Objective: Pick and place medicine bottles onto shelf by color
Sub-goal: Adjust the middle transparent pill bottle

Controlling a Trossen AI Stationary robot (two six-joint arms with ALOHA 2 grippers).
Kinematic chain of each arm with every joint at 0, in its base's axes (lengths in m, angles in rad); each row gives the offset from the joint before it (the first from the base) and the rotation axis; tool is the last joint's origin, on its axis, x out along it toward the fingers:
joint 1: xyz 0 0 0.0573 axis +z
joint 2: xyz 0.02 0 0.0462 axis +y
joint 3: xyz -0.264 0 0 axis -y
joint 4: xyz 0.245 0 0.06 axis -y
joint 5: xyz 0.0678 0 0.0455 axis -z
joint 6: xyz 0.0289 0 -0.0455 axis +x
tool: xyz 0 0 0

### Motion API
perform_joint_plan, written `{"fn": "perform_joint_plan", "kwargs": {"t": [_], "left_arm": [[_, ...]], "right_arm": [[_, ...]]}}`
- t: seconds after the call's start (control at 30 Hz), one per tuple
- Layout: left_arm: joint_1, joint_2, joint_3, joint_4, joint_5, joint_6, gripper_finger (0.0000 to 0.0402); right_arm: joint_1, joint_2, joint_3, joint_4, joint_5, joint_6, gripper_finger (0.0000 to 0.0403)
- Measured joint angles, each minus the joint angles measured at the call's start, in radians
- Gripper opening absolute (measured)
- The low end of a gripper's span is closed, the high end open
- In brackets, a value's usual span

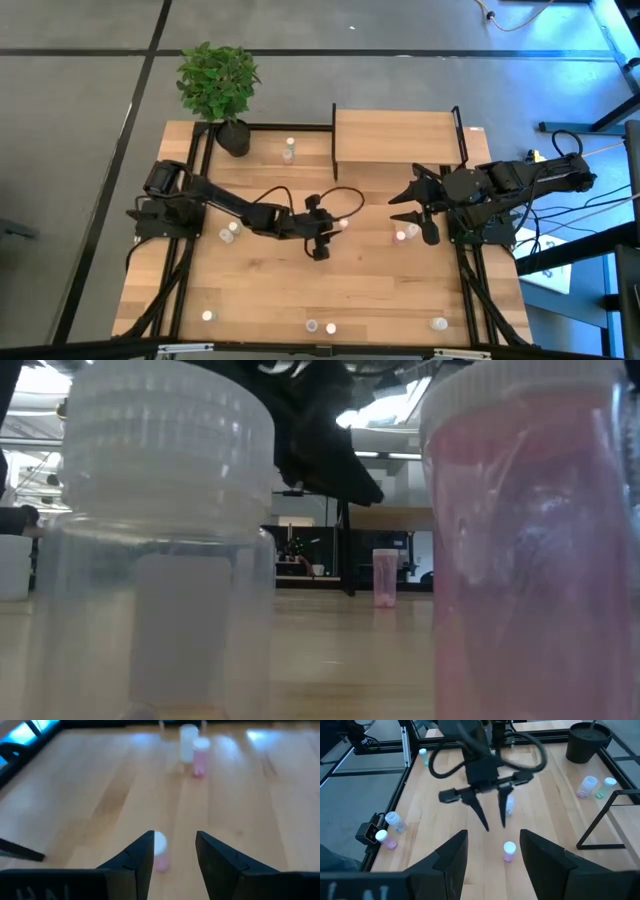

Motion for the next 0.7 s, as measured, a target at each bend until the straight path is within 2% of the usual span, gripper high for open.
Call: {"fn": "perform_joint_plan", "kwargs": {"t": [0.17, 0.3, 0.5, 0.7], "left_arm": [[-0.041, -0.076, 0.036, -0.283, 0.011, -0.052, 0.0139], [-0.061, -0.104, 0.029, -0.423, 0.110, -0.137, 0.0139], [-0.086, -0.091, -0.045, -0.440, 0.128, -0.222, 0.0139], [-0.054, -0.092, -0.089, -0.438, 0.120, -0.290, 0.0139]], "right_arm": [[0.000, 0.000, 0.000, 0.000, -0.001, 0.001, 0.0182], [0.000, 0.000, 0.000, 0.000, -0.002, 0.000, 0.0182], [0.000, 0.000, 0.000, 0.000, -0.002, 0.001, 0.0182], [0.000, 0.000, 0.000, 0.000, -0.002, 0.002, 0.0182]]}}
